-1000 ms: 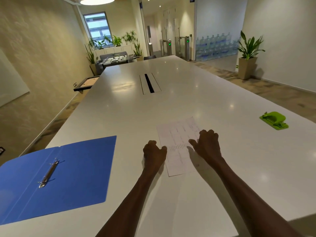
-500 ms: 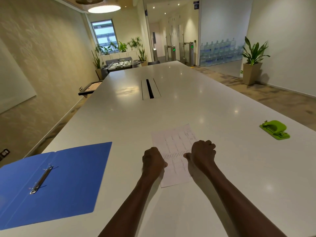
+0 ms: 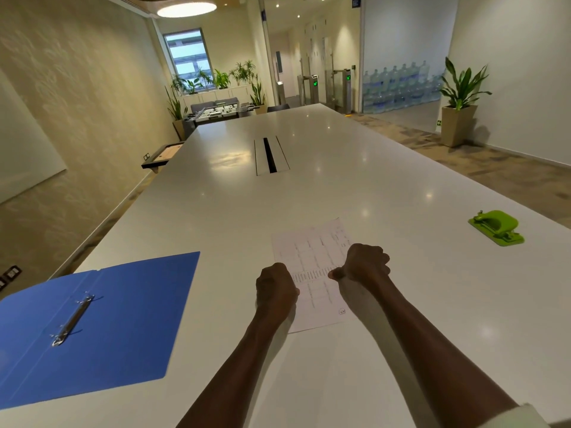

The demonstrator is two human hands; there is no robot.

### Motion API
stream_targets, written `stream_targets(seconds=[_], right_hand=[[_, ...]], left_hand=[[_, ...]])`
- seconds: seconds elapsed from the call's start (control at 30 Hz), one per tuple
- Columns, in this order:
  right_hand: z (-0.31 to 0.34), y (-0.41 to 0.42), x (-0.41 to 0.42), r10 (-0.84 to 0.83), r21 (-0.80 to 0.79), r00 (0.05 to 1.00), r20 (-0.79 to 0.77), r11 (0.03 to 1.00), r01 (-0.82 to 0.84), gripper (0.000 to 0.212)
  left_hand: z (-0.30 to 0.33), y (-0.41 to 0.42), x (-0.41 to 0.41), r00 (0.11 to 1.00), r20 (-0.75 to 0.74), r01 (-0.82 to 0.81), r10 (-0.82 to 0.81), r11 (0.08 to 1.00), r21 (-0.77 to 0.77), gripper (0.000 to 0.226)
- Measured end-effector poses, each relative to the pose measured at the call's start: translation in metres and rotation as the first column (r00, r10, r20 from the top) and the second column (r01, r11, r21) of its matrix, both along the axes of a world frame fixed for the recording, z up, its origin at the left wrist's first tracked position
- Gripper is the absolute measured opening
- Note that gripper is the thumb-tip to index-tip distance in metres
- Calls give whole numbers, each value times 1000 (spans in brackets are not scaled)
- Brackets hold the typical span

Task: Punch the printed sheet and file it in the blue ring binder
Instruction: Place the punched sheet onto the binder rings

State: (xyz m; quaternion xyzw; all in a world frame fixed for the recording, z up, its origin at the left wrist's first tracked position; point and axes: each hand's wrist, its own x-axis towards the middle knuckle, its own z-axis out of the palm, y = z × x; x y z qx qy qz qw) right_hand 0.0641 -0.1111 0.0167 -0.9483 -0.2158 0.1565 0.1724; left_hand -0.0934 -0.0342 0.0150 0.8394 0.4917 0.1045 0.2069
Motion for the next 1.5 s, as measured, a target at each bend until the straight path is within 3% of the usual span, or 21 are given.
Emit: stream_targets(seconds=[0.1, 0.2, 0.33, 0.43, 0.53, 0.63, 0.73, 0.77, 0.87, 1.0, 1.13, 1.23, 1.37, 1.5], right_hand=[[0, -3, 8, 62, 8, 997, -35, 998, -62, 72], [1, -4, 12, 100, 47, 995, -1, 994, -100, 65], [1, -7, 14, -46, 219, 996, -71, 974, 61, 78], [2, -9, 17, 10, 284, 995, -98, 959, 18, 43], [1, -13, 16, 87, 354, 994, -72, 934, -56, 35], [2, -18, 18, 159, 504, 986, -52, 857, -112, 30], [11, -28, 18, 253, 672, 965, -69, 727, -142, 28], [15, -32, 16, 284, 721, 956, -76, 678, -144, 30], [33, -39, 7, 331, 814, 940, -78, 565, -132, 27], [58, -38, -5, 293, 919, 953, -77, 392, -47, 37], [78, -37, -14, 273, 960, 962, 3, 269, -79, 33], [63, -33, -14, 264, 953, 965, 0, 293, -80, 34], [7, -31, -14, 245, 894, 964, -107, 448, -15, 32], [-1, -32, -13, 207, 878, 972, -108, 479, -4, 30]], left_hand=[[-2, -1, -1, 1000, 23, 8, -8, 1000, 2, 29], [0, -1, -2, 998, 67, -3, 4, 1000, -25, 28], [-3, -1, -4, 993, 117, 1, 5, 999, -53, 18], [-8, 0, -5, 982, 178, -42, 59, 995, -94, 39], [-11, 2, -7, 972, 215, -59, 94, 985, -163, 27], [-11, 12, -9, 951, 282, -73, 125, 980, -186, 72], [7, 13, -13, 849, 476, -77, 231, 944, -322, 108], [14, 15, -13, 794, 548, -37, 264, 920, -390, 104], [32, 22, -14, 668, 709, 158, 225, 889, -431, 55], [63, 16, -9, 577, 808, 70, 119, 978, -194, 42], [80, 1, -1, 490, 872, 33, 13, 999, -33, 31], [64, -1, 1, 504, 863, -6, 37, 999, -40, 34], [20, -1, -2, 596, 801, -3, 53, 998, -63, 38], [15, 3, -1, 627, 779, 9, 21, 999, -35, 38]])
